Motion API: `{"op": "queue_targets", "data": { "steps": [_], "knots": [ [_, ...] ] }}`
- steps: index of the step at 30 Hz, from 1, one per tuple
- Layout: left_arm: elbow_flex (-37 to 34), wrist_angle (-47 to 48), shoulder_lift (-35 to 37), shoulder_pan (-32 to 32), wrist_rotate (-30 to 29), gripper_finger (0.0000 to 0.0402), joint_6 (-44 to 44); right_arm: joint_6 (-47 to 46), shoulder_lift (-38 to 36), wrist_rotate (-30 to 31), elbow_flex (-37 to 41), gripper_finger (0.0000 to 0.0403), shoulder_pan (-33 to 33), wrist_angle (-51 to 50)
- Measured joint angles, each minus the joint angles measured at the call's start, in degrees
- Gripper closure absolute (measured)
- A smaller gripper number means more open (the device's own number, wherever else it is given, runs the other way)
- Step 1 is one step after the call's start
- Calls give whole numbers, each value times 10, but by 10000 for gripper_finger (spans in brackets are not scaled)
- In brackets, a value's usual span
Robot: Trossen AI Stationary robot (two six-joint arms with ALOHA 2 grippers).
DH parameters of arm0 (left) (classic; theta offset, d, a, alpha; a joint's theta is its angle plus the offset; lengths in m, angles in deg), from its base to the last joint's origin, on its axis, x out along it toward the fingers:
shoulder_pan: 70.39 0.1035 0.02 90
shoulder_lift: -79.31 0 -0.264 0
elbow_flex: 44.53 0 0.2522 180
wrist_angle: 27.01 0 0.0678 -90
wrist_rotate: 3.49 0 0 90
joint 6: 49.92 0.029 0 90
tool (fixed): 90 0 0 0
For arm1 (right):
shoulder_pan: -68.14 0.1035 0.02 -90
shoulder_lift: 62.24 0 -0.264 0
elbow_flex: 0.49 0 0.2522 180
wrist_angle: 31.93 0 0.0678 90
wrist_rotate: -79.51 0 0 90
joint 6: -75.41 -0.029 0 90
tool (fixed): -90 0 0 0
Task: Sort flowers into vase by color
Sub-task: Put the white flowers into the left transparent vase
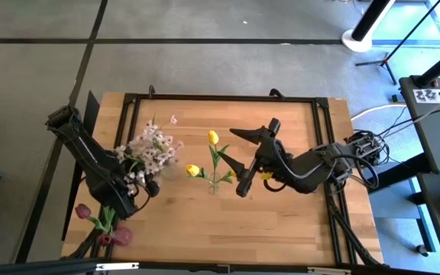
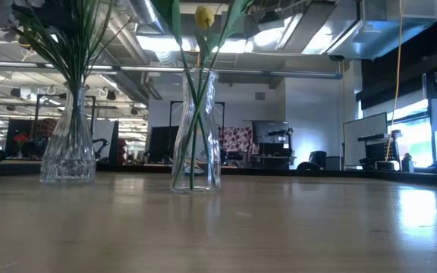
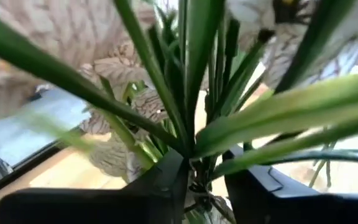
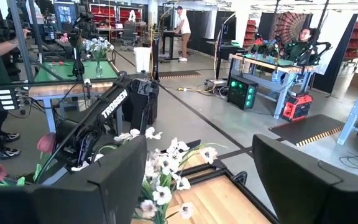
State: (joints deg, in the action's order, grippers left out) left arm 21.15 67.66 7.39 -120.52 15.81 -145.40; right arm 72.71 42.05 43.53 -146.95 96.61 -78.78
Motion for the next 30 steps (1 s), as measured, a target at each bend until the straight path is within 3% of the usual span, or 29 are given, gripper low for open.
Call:
{"op": "queue_targets", "data": {
  "steps": [6,13,20,26,30],
  "knots": [
    [34,10,0,18,15,267,17,0,0,0,0,112,0,3],
    [104,10,0,42,106,224,108,-7,0,-22,0,112,0,4],
    [170,26,3,42,206,218,161,-10,0,-70,0,112,-5,0],
    [213,54,38,52,210,218,175,-5,0,-82,0,111,-7,-11],
    [214,53,70,67,244,217,202,-5,0,-82,0,111,-7,-26]
  ]
}}
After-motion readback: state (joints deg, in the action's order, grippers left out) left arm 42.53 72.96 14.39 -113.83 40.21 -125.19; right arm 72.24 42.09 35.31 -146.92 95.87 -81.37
